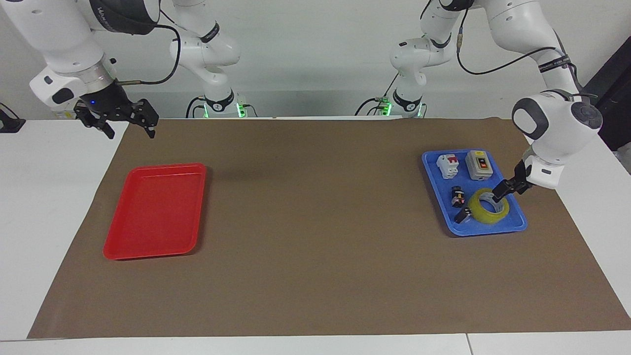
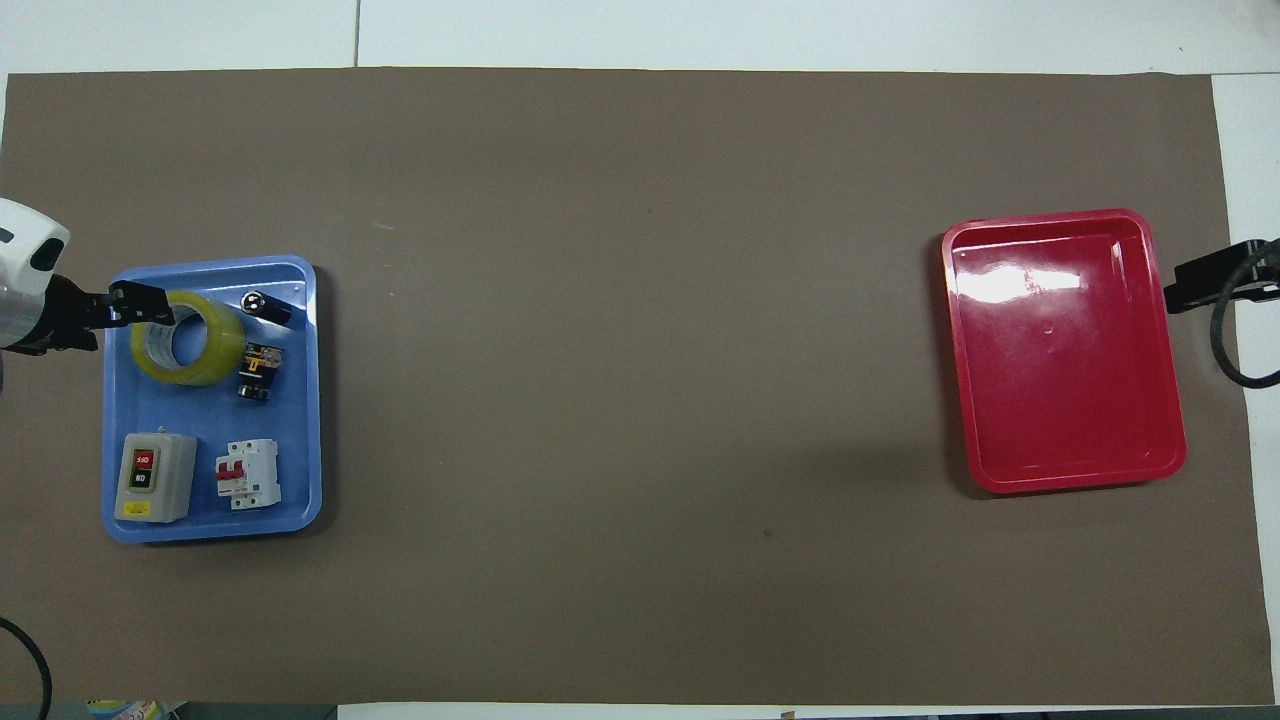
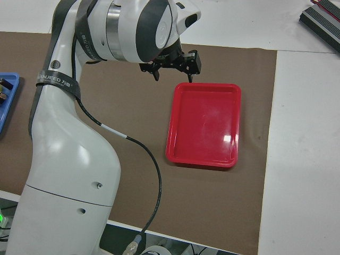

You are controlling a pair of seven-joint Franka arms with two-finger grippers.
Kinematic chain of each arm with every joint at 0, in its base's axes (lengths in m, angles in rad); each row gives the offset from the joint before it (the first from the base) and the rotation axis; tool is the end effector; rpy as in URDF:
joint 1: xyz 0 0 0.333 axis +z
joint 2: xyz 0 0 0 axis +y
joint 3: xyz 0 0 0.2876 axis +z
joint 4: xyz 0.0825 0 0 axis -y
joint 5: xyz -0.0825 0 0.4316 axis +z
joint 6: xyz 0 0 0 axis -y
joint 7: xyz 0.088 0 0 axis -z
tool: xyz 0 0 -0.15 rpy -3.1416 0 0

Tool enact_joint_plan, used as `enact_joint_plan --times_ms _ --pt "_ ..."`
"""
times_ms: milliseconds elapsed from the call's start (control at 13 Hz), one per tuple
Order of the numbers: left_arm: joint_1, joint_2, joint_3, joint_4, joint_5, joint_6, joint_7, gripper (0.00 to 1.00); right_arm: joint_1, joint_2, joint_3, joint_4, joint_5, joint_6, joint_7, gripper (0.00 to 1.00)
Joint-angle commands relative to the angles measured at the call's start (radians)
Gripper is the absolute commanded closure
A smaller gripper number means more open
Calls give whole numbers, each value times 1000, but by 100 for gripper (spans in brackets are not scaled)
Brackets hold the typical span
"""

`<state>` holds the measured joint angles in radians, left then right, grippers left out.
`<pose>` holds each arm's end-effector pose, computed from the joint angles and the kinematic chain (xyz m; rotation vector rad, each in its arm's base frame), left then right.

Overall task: Place and move tape with both arms
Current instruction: 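Reach the left gripper into the yellow tape roll on the blue tray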

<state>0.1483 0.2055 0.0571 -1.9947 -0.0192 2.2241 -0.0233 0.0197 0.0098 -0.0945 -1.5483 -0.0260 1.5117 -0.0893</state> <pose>0.6155 0.1270 0.2627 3.1175 0.3741 0.0385 0.5948 -0.0484 0.5539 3.1176 0.0211 -0.0755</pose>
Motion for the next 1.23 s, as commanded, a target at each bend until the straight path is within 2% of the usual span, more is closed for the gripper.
enact_joint_plan --times_ms 0,615,692,769,846,1154 --pt "30 -5 -3 -85 18 103 -17 0 -11 -8 6 -12 11 -2 -21 0" --pt "24 11 -5 -130 18 141 -14 5 -11 -8 6 -12 11 -2 -21 0" --pt "24 9 -5 -139 18 144 -15 15 -11 -8 6 -12 11 -2 -21 0" --pt "19 9 -5 -141 18 144 -14 69 -11 -8 6 -12 11 -2 -21 0" --pt "20 8 -3 -141 18 144 -15 100 -11 -8 6 -12 11 -2 -21 0" --pt "30 2 -3 -142 18 131 -7 100 -11 -8 6 -12 11 -1 -21 0"
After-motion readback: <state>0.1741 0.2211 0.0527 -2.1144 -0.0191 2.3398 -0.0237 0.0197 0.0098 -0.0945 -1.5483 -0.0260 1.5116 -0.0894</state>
